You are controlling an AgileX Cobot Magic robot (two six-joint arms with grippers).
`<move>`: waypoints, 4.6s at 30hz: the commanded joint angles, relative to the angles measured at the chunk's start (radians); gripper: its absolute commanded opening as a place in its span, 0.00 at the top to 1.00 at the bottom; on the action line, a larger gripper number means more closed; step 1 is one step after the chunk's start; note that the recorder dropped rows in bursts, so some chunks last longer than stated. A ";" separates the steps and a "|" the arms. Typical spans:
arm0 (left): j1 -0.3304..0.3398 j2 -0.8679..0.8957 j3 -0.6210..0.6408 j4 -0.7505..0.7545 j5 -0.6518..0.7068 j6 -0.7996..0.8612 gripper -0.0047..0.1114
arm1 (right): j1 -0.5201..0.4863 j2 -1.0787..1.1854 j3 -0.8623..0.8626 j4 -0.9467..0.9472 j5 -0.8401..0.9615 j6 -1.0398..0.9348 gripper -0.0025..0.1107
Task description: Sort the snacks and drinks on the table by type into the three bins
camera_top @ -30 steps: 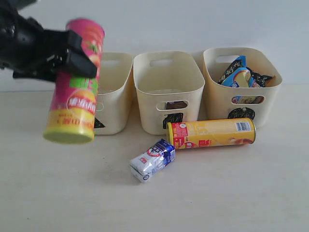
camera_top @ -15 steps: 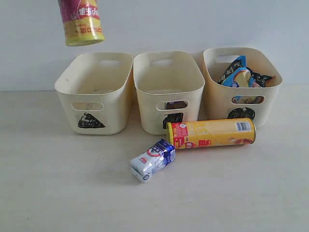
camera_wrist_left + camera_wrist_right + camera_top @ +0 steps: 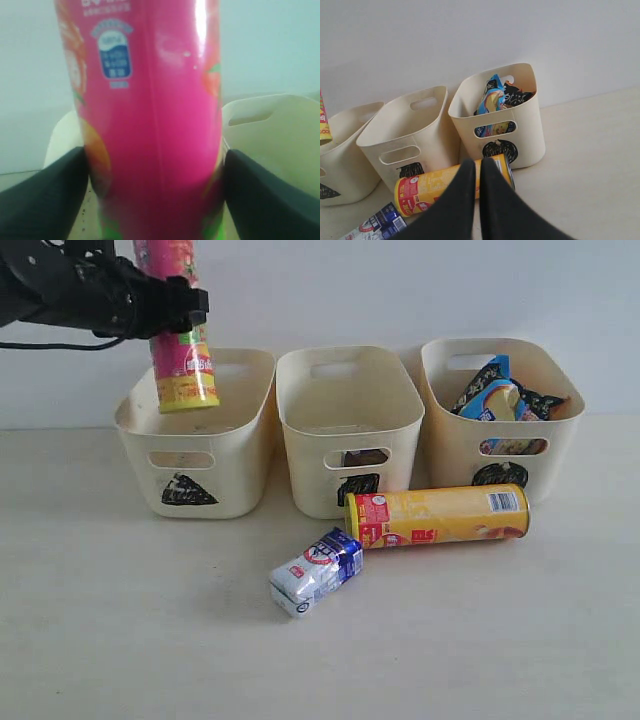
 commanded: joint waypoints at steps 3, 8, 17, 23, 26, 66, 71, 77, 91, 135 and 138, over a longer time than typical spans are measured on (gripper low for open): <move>0.001 0.087 -0.064 -0.001 0.032 0.025 0.40 | 0.001 0.001 0.002 -0.001 0.001 -0.005 0.98; 0.001 0.090 -0.064 -0.001 0.058 0.025 0.19 | 0.001 0.001 0.002 -0.001 0.001 -0.005 0.98; 0.001 -0.002 -0.064 -0.001 0.083 0.025 0.30 | 0.001 0.001 0.002 -0.001 0.001 -0.005 0.98; 0.001 -0.115 -0.064 -0.001 0.227 0.025 0.89 | 0.001 0.001 0.002 -0.001 0.001 -0.005 0.98; 0.001 -0.170 -0.064 -0.001 0.315 0.025 0.92 | 0.001 0.001 0.002 -0.001 0.001 -0.005 0.98; -0.187 -0.740 0.451 -0.374 0.918 0.401 0.92 | 0.001 0.001 0.002 -0.001 0.001 -0.007 0.98; -0.290 -0.650 0.451 -0.314 0.867 0.386 0.91 | 0.001 0.001 0.002 -0.001 0.001 -0.007 0.98; -0.411 -0.494 0.418 -0.210 0.764 0.310 0.61 | 0.001 0.001 0.002 -0.001 0.001 -0.007 0.98; -0.468 -0.099 0.152 0.326 0.647 -0.019 0.24 | 0.001 0.001 0.002 -0.001 0.004 -0.007 0.98; -0.461 -0.188 0.111 0.393 0.375 -0.124 0.92 | 0.001 0.001 0.002 -0.001 0.003 -0.003 0.98; -0.461 -0.233 0.111 0.393 0.249 -0.139 0.92 | 0.001 0.001 0.002 -0.001 0.003 -0.003 0.98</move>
